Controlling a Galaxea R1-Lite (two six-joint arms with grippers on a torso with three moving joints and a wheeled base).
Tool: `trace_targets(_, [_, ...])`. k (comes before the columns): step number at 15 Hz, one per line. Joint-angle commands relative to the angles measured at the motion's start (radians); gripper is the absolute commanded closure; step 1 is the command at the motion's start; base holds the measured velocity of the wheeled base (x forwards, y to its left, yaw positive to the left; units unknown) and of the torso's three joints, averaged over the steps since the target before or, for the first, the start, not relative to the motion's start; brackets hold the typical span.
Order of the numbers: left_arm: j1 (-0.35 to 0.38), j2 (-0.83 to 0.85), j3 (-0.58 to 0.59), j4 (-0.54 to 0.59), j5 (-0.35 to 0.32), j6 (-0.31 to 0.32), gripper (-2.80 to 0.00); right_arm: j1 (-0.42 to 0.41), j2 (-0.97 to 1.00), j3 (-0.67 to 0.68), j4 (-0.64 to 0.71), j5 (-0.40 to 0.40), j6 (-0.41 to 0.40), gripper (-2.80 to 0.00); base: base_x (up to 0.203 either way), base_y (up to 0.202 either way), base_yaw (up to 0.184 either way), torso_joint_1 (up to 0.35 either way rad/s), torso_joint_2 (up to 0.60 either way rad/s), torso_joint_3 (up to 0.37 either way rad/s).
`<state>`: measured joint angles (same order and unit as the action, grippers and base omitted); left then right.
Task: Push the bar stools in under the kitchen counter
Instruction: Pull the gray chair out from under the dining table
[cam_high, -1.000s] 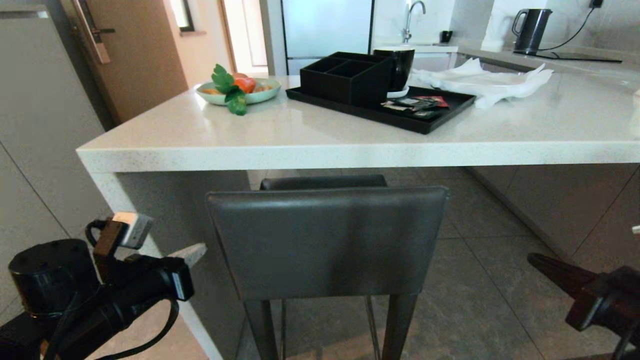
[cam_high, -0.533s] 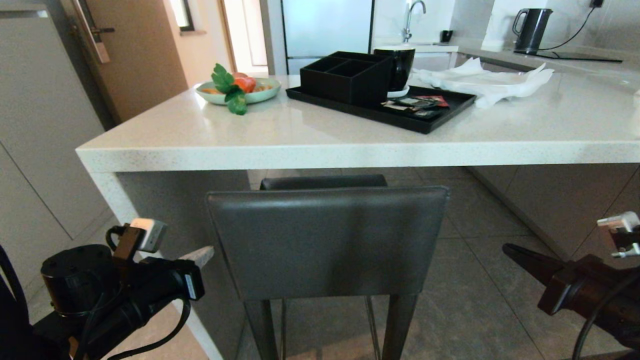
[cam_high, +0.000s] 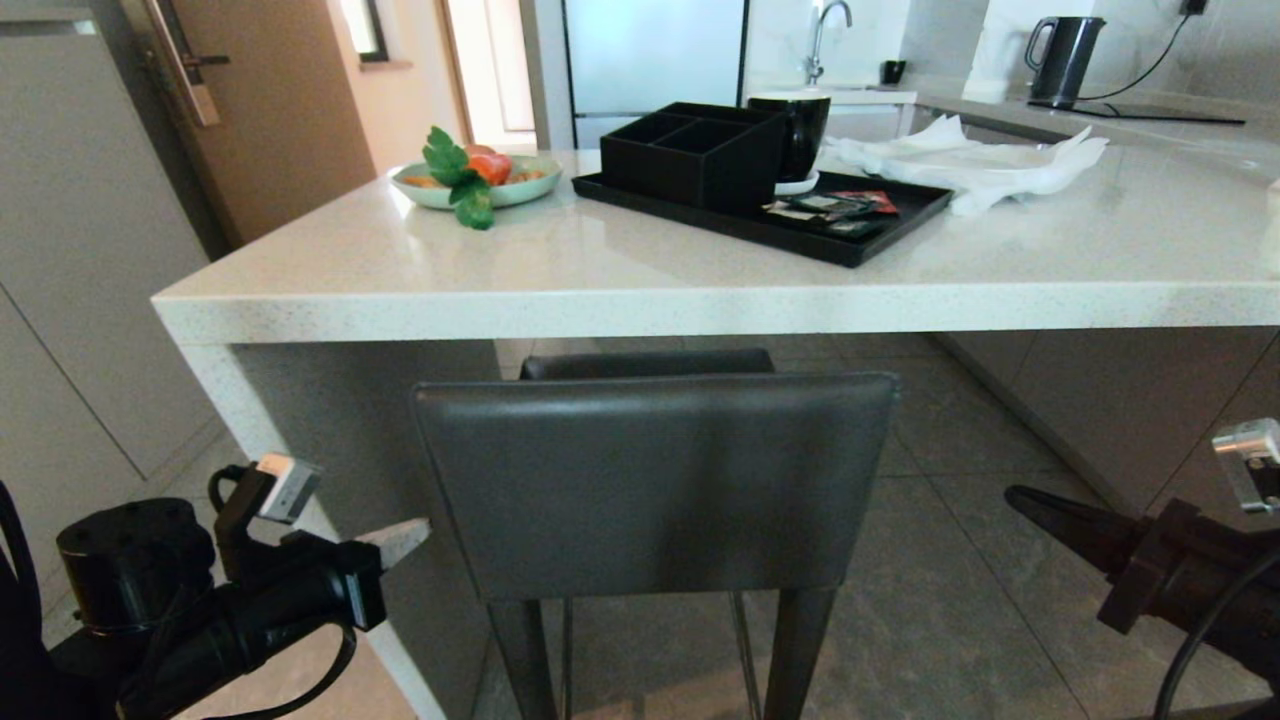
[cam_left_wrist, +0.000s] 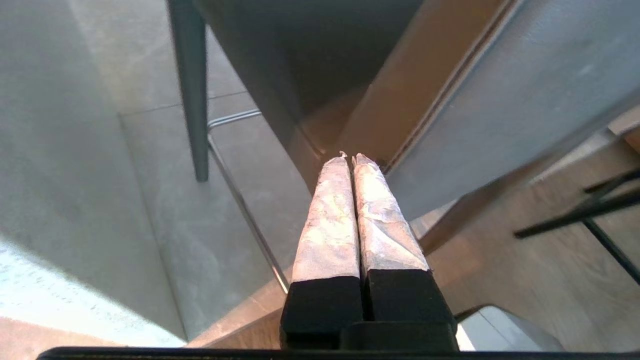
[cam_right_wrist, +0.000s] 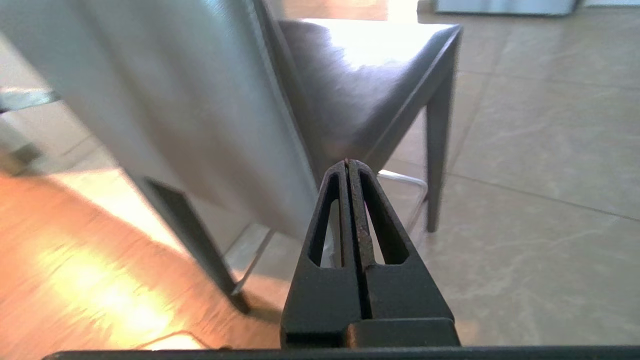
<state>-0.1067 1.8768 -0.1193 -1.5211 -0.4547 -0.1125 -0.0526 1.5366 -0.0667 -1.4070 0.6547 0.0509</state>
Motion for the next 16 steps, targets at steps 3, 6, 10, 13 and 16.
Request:
trace_targets(3, [0.001, 0.000, -0.063, -0.009, -0.006, 0.008, -2.80, -0.020, -0.001, 0.009, -0.009, 0.027, 0.000, -2.80, 0.000, 0.000, 0.000, 0.000, 0.00, 0.000])
trace_targets(6, [0.011, 0.004, -0.062, -0.009, -0.012, 0.005, -2.80, -0.024, -0.001, 0.011, -0.009, 0.077, -0.016, -2.80, 0.000, 0.000, 0.000, 0.000, 0.00, 0.000])
trace_targets(10, [0.028, 0.004, -0.049, -0.009, -0.016, 0.011, -2.80, -0.048, 0.009, 0.017, -0.007, 0.127, -0.025, -2.80, 0.000, 0.000, 0.000, 0.000, 0.00, 0.000])
trace_targets(13, [0.008, 0.002, -0.041, -0.009, -0.016, 0.011, -2.80, -0.061, 0.024, 0.036, -0.009, 0.135, -0.030, -2.80, 0.000, 0.000, 0.000, 0.000, 0.00, 0.000])
trace_targets(16, [0.007, -0.010, -0.051, -0.009, -0.016, 0.011, -2.80, -0.066, 0.033, 0.030, -0.009, 0.138, -0.031, -2.80, 0.000, 0.000, 0.000, 0.000, 0.00, 0.000])
